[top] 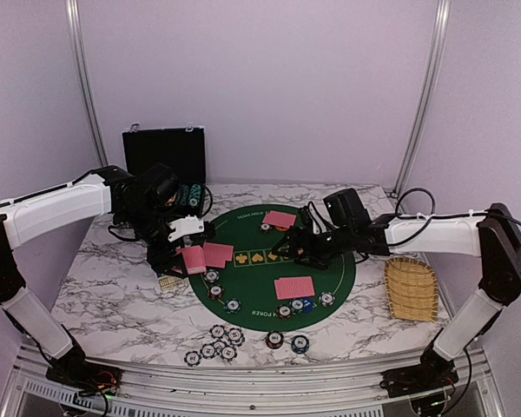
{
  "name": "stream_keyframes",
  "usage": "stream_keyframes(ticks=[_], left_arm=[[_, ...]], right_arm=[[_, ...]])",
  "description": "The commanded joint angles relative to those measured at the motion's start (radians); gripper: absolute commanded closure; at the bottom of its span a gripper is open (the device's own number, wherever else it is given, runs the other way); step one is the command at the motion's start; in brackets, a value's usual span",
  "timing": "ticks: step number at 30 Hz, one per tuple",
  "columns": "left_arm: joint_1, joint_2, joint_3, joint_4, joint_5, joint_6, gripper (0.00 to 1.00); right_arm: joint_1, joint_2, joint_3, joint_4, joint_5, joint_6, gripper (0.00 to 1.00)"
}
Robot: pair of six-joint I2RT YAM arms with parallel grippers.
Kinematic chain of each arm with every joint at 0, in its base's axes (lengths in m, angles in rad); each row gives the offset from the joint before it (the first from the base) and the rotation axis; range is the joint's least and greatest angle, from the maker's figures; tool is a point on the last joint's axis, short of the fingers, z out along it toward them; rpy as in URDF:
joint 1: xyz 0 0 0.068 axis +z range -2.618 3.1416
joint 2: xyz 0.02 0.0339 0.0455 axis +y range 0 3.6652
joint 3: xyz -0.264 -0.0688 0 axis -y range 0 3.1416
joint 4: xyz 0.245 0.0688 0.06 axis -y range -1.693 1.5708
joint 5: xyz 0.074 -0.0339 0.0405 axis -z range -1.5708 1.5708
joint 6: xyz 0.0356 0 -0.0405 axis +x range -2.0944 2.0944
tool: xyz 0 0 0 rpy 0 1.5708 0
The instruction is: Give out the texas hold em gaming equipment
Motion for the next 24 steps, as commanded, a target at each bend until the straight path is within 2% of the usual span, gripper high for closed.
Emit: stream_keyframes(ticks=[1,4,10,24], left_arm=[[0.0,-0.015,0.024,-0.022,0.02,0.002,0.99],[0.0,-0.016,0.025,-0.023,0.02,0.003,0.99],[0.0,-0.012,0.027,-0.022,0.024,-0.002,0.99],[0.0,-0.005,0.029,-0.022,0.027,-0.001,0.99]], right_arm=[[0.101,0.065,0.057,0.26,-0.121,0.181,0.06],[0.157,0.133,0.088,0.392,-0.167,0.259,0.06],[0.229,0.278,0.181,0.536,-0.218,0.358,0.06],[0.291,0.476,0.329,0.674,-0.267,0.466,0.06]])
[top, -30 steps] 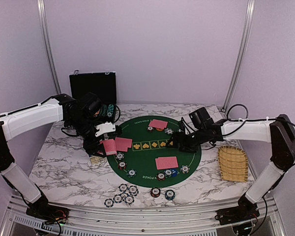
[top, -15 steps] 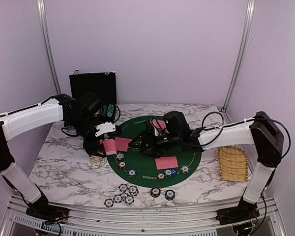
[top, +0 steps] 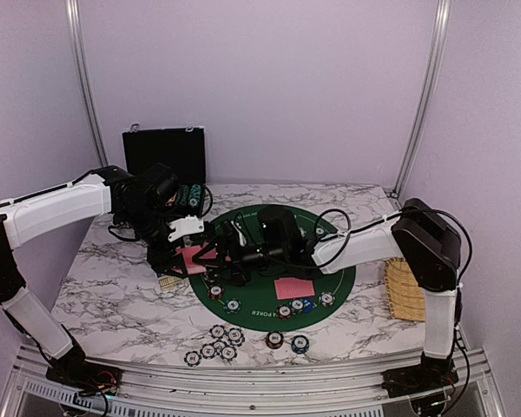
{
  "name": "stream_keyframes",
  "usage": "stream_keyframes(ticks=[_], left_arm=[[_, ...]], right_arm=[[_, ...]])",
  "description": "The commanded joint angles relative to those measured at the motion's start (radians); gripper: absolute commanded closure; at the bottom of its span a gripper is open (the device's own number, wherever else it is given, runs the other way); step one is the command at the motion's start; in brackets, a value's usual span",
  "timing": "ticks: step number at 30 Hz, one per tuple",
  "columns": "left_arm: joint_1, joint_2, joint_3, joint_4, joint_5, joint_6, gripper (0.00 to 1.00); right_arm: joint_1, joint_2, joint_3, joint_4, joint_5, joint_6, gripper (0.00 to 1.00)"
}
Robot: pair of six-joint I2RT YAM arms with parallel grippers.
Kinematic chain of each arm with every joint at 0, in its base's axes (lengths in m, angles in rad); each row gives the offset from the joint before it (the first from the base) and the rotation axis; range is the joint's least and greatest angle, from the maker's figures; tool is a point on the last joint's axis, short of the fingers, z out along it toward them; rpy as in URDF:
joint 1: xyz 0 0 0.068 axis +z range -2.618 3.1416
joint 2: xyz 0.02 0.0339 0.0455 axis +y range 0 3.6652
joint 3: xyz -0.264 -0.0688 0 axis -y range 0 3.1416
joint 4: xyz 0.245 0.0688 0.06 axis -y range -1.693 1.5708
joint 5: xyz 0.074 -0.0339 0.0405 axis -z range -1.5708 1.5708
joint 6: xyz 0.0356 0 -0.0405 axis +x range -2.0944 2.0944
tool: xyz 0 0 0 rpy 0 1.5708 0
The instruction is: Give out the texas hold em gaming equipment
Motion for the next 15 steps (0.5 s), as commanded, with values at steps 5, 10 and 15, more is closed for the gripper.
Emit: stream_keyframes(ticks=[5,10,15], left_arm=[[0.0,-0.005,0.034,-0.023,0.029,-0.001,0.99],[0.0,-0.004,0.034,-0.023,0.031,-0.002,0.99],[0.0,-0.009,0.031,-0.023,0.028,0.0,0.98]], right_arm=[[0.022,0.091,0.121,0.078,-0.04,0.057,0.06],[0.03,0.158,0.194,0.095,-0.048,0.087,0.06],[0.039,0.23,0.288,0.092,-0.06,0.109,0.06]])
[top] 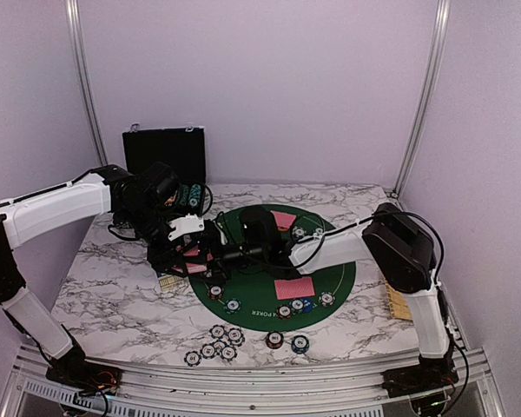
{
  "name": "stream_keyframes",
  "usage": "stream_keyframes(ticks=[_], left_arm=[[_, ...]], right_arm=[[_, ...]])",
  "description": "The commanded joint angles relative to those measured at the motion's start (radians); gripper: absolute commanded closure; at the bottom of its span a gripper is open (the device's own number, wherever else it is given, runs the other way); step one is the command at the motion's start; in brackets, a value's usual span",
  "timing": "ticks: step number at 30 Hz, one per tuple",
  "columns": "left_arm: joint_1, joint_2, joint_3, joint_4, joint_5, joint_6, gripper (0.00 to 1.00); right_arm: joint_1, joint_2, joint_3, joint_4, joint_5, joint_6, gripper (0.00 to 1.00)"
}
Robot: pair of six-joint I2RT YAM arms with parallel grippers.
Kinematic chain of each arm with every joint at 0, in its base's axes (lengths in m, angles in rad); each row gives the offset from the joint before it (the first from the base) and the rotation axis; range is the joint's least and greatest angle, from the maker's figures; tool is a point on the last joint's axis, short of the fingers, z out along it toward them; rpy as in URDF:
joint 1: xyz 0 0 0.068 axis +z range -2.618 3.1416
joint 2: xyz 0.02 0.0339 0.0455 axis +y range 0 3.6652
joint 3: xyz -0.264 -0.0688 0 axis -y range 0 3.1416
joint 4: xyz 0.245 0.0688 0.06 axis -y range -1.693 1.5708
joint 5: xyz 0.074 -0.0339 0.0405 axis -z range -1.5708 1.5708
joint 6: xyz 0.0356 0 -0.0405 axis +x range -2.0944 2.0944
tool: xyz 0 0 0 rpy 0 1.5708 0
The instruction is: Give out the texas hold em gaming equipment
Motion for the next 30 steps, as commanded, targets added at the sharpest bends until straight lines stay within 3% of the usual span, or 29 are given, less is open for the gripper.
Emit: stream_keyframes(ticks=[1,10,21,30], left_arm=[[-0.001,-0.009,0.021,-0.022,0.022,0.004,0.98],[-0.001,-0.015,0.018,-0.022,0.022,0.007,0.99],[-0.001,-0.025,0.01,-0.022,0.022,0.011,0.99],[-0.001,-0.027,0.008,-0.021,0.019,0.01,0.99]], right_arm=[[0.016,0.061,0.099,0.031,-0.021,0.033,0.06],[0.014,0.135,0.166,0.012,-0.024,0.053,0.06],[-0.04,0.058,-0.006,0.014,0.01,0.018,0.16],[-0.068,-0.001,-0.085,-0.014,0.008,-0.023,0.3]])
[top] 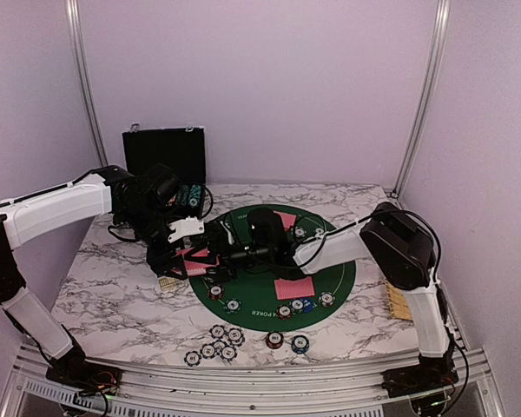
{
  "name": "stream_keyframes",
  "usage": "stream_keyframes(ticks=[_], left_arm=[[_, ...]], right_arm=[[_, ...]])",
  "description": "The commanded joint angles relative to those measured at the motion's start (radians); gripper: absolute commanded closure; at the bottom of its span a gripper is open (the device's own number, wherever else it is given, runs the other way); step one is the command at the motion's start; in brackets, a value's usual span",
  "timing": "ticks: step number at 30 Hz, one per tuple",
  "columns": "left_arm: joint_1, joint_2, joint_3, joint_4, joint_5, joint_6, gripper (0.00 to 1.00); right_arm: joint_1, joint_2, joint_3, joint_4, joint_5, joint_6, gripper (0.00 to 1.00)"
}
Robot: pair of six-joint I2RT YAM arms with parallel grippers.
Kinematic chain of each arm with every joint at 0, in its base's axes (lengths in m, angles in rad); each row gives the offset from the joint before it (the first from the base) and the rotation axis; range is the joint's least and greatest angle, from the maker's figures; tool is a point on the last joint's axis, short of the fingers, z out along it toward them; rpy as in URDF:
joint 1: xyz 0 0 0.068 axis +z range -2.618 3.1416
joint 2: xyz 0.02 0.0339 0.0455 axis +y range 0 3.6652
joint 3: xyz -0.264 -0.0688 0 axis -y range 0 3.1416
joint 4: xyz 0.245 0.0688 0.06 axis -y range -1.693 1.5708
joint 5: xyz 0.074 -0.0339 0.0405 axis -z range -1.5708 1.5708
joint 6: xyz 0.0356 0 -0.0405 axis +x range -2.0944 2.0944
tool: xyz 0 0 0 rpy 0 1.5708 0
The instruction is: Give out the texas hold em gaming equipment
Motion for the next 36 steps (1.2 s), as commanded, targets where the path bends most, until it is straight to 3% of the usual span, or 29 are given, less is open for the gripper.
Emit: stream_keyframes(ticks=[1,7,20,29,31,36], left_arm=[[0.002,-0.028,0.009,-0.004,0.019,0.007,0.99],[0.003,-0.027,0.005,-0.003,0.018,0.01,0.99],[0.003,-0.027,0.001,-0.004,0.016,0.011,0.99],[0.002,-0.025,0.003,-0.004,0.018,0.01,0.99],[0.002,-0.025,0.004,-0.004,0.017,0.009,0.99],[0.002,-0.028,0.002,-0.004,0.014,0.01,1.0]], right_arm=[[-0.024,-0.024,-0.043,-0.085,0.017,-0.039,0.31],[-0.029,-0.072,-0.068,-0.096,0.011,-0.059,0.38],[-0.032,-0.157,-0.121,-0.05,-0.018,-0.04,0.38],[-0.04,-0.189,-0.125,-0.061,-0.016,-0.056,0.45],[-0.04,-0.189,-0.124,-0.048,-0.02,-0.053,0.44],[-0.041,-0.188,-0.127,-0.022,-0.028,-0.044,0.31]])
